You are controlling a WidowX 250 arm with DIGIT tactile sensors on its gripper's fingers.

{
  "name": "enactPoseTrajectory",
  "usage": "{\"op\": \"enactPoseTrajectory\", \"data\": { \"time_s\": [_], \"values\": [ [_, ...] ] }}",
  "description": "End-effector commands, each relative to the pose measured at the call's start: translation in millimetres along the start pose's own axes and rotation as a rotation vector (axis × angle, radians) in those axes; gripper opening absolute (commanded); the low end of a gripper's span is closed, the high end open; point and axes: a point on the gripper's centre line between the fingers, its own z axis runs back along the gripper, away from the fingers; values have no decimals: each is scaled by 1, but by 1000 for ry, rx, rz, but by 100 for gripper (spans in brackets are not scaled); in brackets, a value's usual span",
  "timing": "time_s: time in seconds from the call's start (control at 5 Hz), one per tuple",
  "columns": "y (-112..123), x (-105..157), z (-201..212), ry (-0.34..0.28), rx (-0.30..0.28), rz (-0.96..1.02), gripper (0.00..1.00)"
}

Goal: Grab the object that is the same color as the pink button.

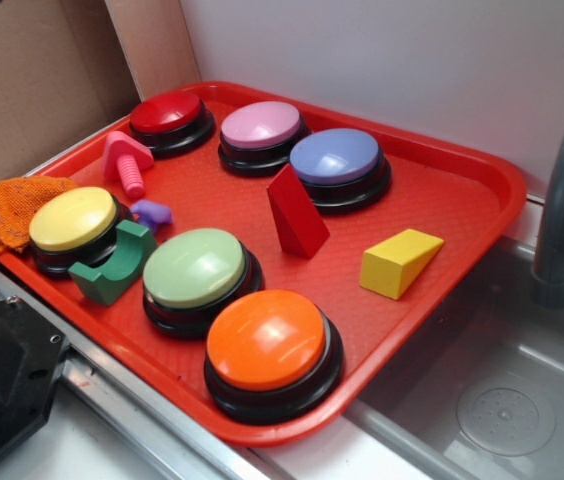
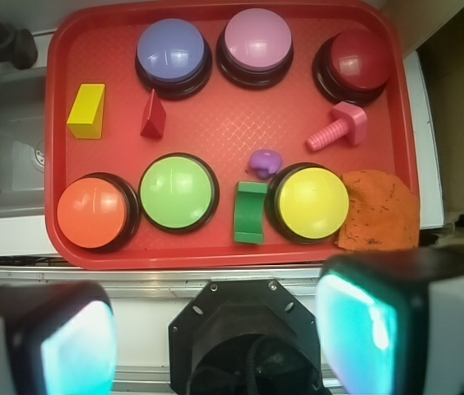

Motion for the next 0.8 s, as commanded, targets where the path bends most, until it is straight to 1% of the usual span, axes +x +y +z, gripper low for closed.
{"op": "enactPoseTrajectory", "data": {
  "time_s": [0.0, 0.2, 0.4, 0.6],
  "values": [
    [0, 0, 0, 0, 0, 0, 100],
    [28, 17, -19, -23, 78, 242, 100],
    [53, 30, -41, -83, 159, 484, 100],
    [83, 40, -66, -116, 273, 721, 100]
  ]
}}
